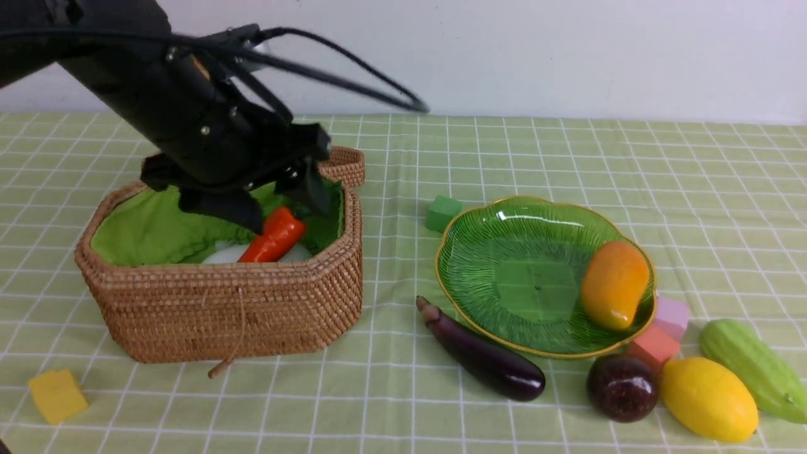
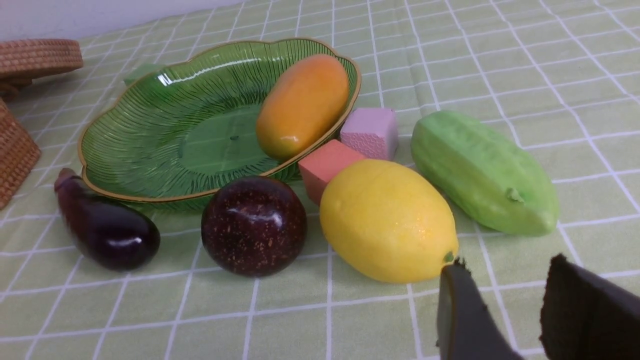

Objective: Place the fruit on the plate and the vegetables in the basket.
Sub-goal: Use the left arm to grab an eggplant and put it into the left basket

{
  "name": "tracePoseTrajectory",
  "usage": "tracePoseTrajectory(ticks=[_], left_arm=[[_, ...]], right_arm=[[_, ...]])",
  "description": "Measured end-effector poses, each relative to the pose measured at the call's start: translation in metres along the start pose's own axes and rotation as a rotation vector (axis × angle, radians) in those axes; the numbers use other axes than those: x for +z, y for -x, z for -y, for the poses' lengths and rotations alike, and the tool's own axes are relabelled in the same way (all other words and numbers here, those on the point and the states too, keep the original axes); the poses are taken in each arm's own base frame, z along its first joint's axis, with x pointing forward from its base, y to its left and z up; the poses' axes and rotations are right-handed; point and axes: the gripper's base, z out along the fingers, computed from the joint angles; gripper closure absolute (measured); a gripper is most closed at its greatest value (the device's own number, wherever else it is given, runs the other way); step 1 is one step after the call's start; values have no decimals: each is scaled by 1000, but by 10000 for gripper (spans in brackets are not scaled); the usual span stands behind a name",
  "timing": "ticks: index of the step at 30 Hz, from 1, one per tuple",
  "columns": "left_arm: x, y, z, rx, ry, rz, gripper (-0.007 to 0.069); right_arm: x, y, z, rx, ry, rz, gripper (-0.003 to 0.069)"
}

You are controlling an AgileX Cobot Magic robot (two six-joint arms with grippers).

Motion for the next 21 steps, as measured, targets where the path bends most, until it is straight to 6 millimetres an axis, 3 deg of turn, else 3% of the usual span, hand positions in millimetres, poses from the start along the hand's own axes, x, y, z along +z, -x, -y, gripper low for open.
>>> tracePoseTrajectory(ticks=[5, 6, 7, 8, 14, 18, 21], left_arm=[[16, -10, 31, 2, -188, -64, 162], [34, -17, 44, 19, -214, -94, 188], [36, -18, 45, 20, -214, -102, 188], [58, -25, 54, 35, -214, -143, 204], [136, -65, 67, 132, -41, -312, 220], [151, -73, 65, 57, 127, -270, 220], [154, -65, 62, -152, 204, -134, 220]], right_arm=[[0, 0, 0, 0, 0, 0, 417], [0, 0, 0, 0, 0, 0, 417], [0, 0, 0, 0, 0, 0, 417], [0, 0, 0, 0, 0, 0, 417], [0, 0, 0, 0, 0, -1, 417], [0, 0, 0, 0, 0, -1, 417], [0, 0, 0, 0, 0, -1, 417]])
